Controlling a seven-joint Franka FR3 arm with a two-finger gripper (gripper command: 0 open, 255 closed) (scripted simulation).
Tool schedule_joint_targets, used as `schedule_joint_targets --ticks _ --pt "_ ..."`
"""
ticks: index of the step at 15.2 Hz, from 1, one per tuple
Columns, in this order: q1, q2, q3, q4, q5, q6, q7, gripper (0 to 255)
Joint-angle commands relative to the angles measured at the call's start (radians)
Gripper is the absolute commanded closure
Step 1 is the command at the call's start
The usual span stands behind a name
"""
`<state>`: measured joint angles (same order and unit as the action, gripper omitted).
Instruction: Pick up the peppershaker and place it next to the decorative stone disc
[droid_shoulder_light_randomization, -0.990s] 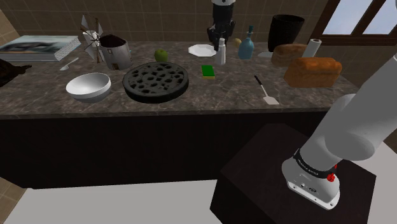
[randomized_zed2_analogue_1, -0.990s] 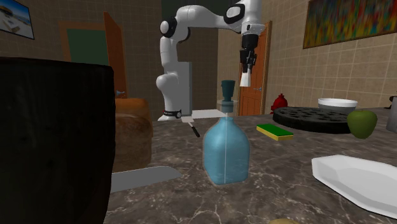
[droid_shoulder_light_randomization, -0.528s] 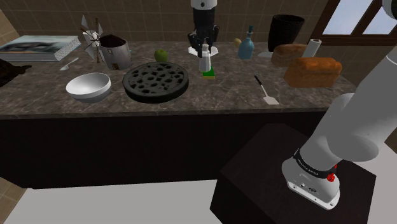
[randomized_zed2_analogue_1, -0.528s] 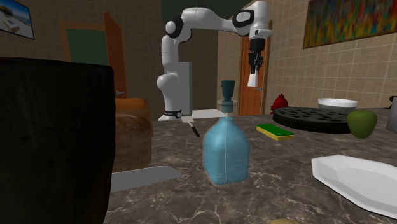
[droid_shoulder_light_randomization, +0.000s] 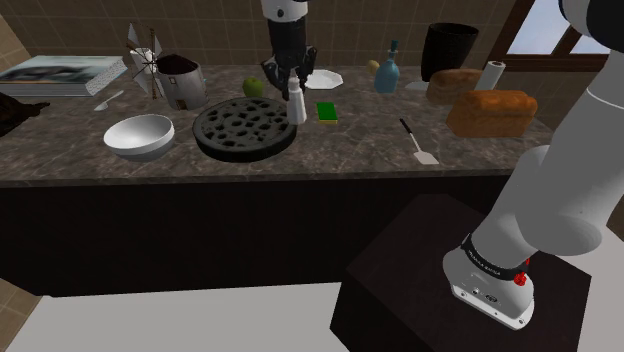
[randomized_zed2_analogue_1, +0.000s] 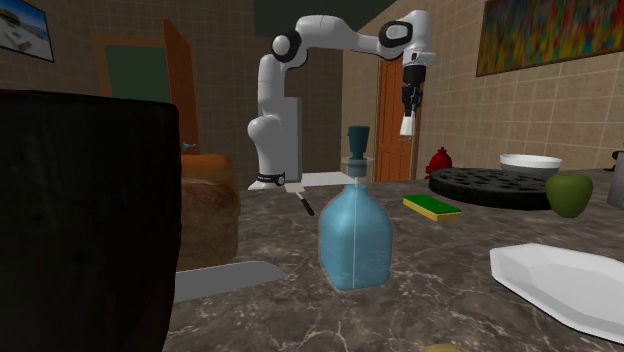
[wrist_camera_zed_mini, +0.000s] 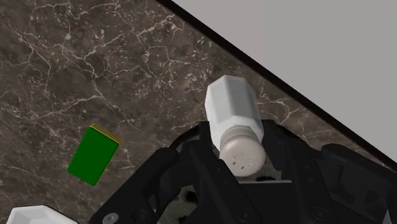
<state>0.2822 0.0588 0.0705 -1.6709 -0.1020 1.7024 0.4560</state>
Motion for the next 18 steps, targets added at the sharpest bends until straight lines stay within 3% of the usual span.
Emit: schedule_joint_targets --ticks 1,18 --pt "0.004 0.002 0.003 -0.024 -0.001 0.025 0.010 255" --pt "0.002 0.026 0.001 -0.222 -0.009 0.247 0.032 255"
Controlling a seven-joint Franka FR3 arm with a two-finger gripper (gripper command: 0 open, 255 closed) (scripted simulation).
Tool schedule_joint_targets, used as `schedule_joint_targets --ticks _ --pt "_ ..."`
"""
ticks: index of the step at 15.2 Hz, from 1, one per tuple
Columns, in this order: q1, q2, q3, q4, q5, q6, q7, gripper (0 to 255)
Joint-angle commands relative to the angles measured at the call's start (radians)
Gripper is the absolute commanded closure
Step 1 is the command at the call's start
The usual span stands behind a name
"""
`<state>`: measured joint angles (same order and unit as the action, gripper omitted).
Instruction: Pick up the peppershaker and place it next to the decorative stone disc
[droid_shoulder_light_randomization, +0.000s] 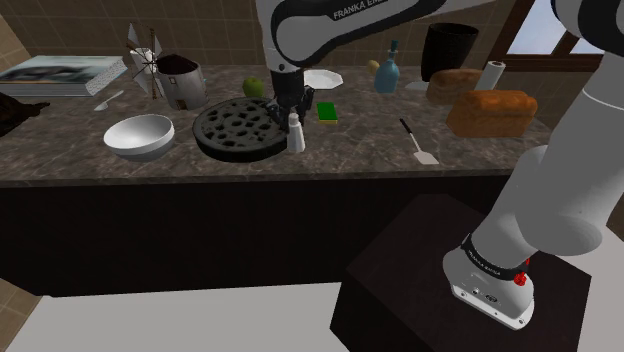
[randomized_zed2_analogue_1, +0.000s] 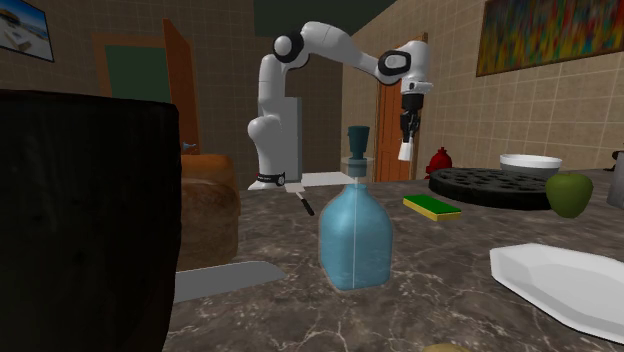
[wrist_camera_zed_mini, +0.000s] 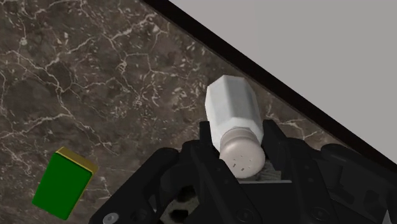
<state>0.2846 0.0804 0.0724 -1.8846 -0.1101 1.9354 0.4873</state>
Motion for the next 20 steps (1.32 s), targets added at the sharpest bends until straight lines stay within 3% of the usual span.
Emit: schedule_joint_targets --ticks 1,12,20 --pt "-0.001 0.008 -0.001 -0.018 -0.002 0.027 0.002 255" --pt "-0.001 0.059 -0.003 -0.109 -0.014 0.168 0.019 255" --pt "-0.001 0.059 -0.003 -0.109 -0.014 0.168 0.019 255"
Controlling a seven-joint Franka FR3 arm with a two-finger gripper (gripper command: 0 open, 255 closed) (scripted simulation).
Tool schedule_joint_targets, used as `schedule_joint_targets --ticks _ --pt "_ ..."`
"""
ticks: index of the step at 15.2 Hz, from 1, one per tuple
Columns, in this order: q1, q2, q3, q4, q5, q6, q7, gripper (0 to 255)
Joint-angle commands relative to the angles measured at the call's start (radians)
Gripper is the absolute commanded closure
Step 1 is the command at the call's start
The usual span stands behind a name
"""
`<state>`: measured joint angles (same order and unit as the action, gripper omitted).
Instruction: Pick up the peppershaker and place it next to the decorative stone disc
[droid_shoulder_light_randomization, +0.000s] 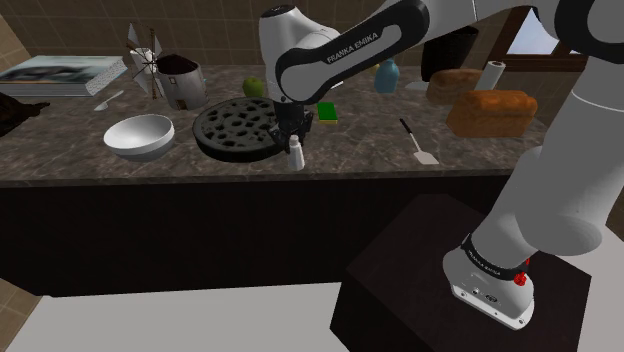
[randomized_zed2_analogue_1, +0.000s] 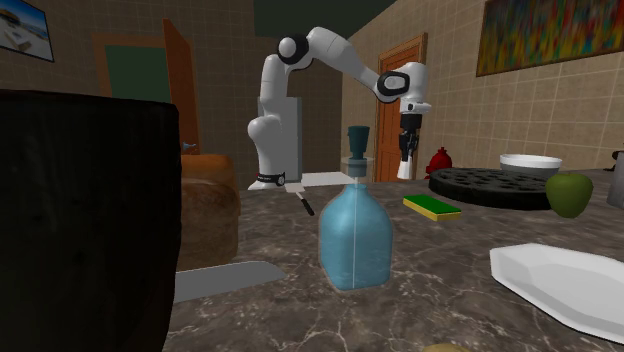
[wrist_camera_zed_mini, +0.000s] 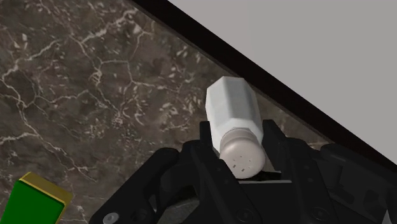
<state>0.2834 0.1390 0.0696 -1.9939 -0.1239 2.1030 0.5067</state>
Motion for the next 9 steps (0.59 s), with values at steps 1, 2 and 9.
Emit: schedule_joint_targets --ticks 1,2,9 --pt "0.000 0.000 0.000 0.000 0.000 0.000 0.000 0" --pt "0.000 0.000 0.000 0.000 0.000 0.000 0.000 0" --pt "0.004 -0.033 0.004 0.061 0.008 -0.094 -0.005 0"
